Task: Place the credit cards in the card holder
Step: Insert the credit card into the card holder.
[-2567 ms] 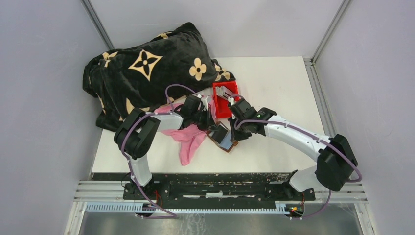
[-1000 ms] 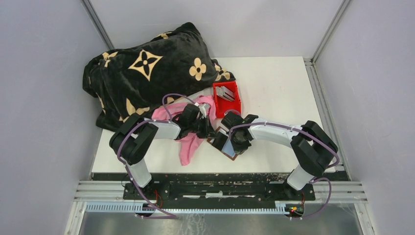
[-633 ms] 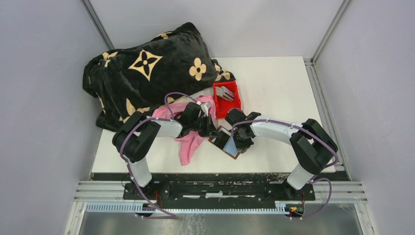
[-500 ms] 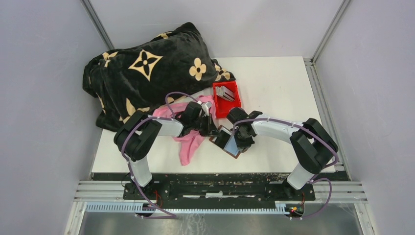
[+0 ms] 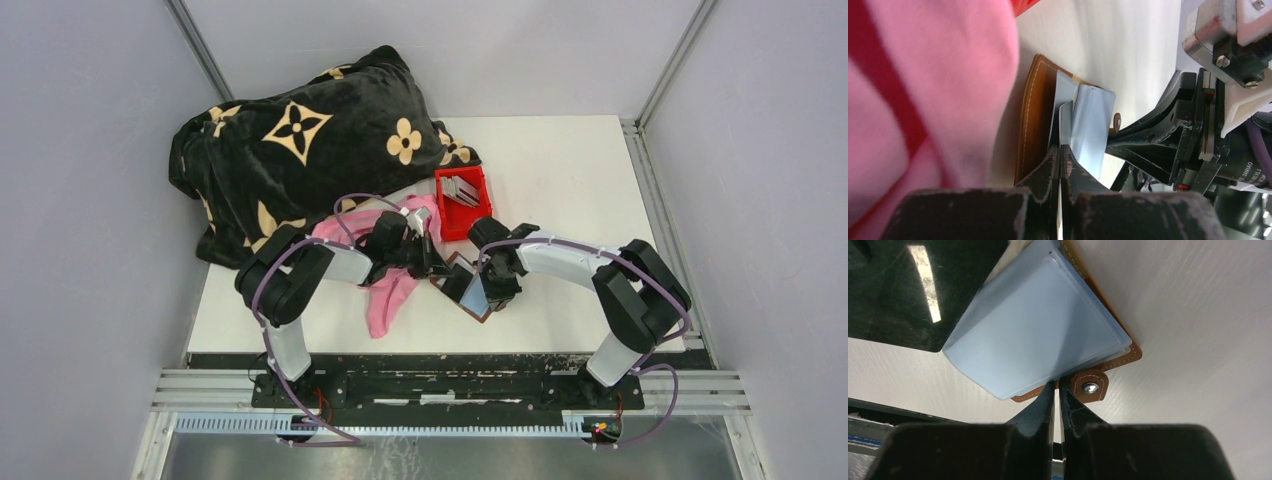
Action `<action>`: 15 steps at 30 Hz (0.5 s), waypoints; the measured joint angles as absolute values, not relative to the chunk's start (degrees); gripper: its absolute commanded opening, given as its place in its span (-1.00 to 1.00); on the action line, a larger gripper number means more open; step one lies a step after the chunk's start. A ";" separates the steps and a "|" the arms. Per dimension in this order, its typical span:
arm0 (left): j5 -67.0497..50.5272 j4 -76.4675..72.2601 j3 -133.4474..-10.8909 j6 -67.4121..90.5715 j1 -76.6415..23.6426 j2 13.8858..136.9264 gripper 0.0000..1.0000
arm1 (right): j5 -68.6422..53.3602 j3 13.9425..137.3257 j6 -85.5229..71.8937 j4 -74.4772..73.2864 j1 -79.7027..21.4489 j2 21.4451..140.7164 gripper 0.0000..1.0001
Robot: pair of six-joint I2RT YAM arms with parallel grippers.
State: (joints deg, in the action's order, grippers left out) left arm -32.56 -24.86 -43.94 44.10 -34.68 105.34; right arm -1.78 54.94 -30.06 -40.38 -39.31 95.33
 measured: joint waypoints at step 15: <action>-39.94 -42.13 -39.05 51.75 -33.39 109.19 -0.94 | -2.94 54.87 -29.65 -40.34 -38.52 95.37 -0.75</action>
